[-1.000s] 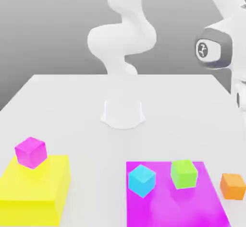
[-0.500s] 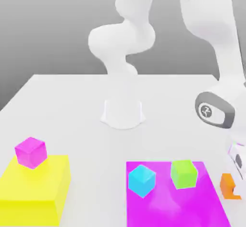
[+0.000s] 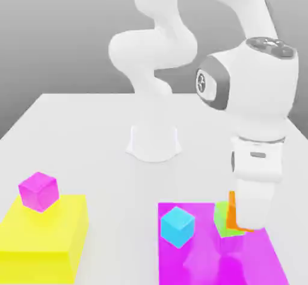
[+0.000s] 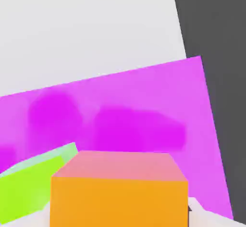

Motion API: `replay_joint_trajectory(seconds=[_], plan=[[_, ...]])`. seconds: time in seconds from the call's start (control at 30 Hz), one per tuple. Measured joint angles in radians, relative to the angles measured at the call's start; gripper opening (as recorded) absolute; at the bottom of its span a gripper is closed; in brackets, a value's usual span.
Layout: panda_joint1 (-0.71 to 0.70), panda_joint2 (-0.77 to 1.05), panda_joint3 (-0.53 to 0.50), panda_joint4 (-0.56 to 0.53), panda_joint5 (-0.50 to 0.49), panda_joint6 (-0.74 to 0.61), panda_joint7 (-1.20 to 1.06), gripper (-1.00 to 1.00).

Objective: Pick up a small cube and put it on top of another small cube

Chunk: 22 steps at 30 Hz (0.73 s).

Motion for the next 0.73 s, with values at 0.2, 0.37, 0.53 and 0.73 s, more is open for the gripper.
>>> replay_joint_trajectory(seconds=[0.2,0.37,0.53,0.73], plan=[[-0.197,-0.163,-0.155,-0.038,-0.027,-0.119,-0.216,-1.0],[-0.318,-0.227,-0.291,-0.064,-0.054,-0.172,-0.348,-1.0],[-0.342,-0.156,-0.344,-0.093,-0.022,-0.09,-0.418,-1.0],[-0.339,-0.082,-0.353,-0.117,0.008,0.005,-0.444,1.0]])
